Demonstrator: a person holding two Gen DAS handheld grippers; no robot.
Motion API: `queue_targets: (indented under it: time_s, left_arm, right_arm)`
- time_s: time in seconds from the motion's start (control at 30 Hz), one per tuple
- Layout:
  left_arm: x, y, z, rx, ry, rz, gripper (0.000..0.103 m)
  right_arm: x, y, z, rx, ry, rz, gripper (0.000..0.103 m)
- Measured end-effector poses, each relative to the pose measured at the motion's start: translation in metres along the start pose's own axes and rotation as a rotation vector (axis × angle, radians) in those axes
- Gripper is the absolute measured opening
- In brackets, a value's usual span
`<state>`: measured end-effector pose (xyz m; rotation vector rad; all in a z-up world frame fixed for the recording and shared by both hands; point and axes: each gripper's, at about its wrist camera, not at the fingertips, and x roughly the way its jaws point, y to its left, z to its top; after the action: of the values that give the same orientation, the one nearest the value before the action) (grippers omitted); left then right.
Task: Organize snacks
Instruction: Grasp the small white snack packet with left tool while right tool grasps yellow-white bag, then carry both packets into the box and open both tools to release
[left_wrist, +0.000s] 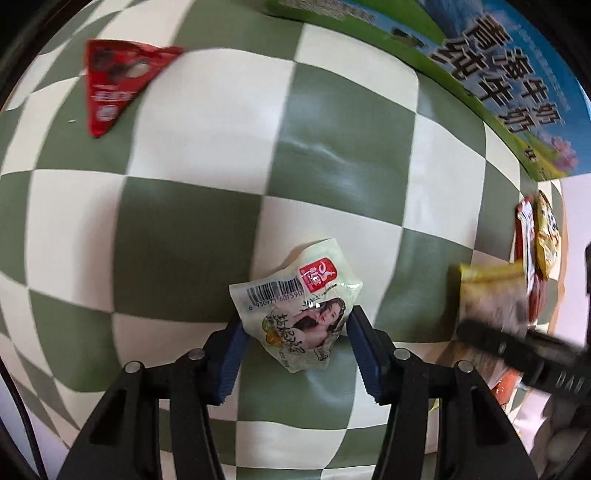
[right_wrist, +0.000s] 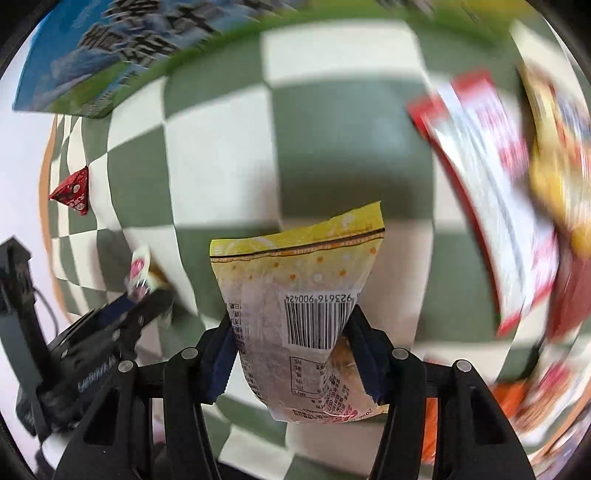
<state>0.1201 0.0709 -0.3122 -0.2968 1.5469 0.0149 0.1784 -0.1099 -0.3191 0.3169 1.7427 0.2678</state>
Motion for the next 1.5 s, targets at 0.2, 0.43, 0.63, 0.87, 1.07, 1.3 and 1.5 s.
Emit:
queue_targets:
  time_s: [0.2, 0.43, 0.63, 0.87, 1.07, 1.3, 1.5]
  left_arm:
    - [0.007, 0.023, -0.005, -0.078, 0.07, -0.128, 0.058]
    - [0.012, 0.003, 0.0, -0.041, 0.076, -0.035, 0.056]
    - [0.013, -0.044, -0.003, 0.042, 0.04, 0.09, 0.053]
    - [0.007, -0.053, -0.003, 0.064, 0.041, 0.077, 0.053]
    - [-0.027, -0.058, -0.007, 0.108, -0.011, 0.034, 0.053]
    - [-0.126, -0.087, 0.012, 0.197, -0.168, -0.071, 0.053]
    - [-0.217, -0.072, 0.117, 0.255, -0.287, -0.126, 0.053]
  right_arm:
    - [0.01, -0.011, -0.013, 0.054, -0.027, -0.009, 0.086]
    - [-0.005, -0.009, -0.029, 0.03, -0.076, -0.053, 0.086]
    - [0.007, -0.006, -0.039, 0.041, -0.126, -0.11, 0.072]
    - [-0.004, -0.013, -0.054, 0.052, -0.167, -0.07, 0.05]
    - [-0.04, -0.011, -0.064, 0.039, -0.212, -0.013, 0.046]
    - [-0.123, 0.008, -0.049, -0.018, -0.323, 0.086, 0.046]
    - [-0.22, 0.02, 0.0, -0.082, -0.445, 0.157, 0.046]
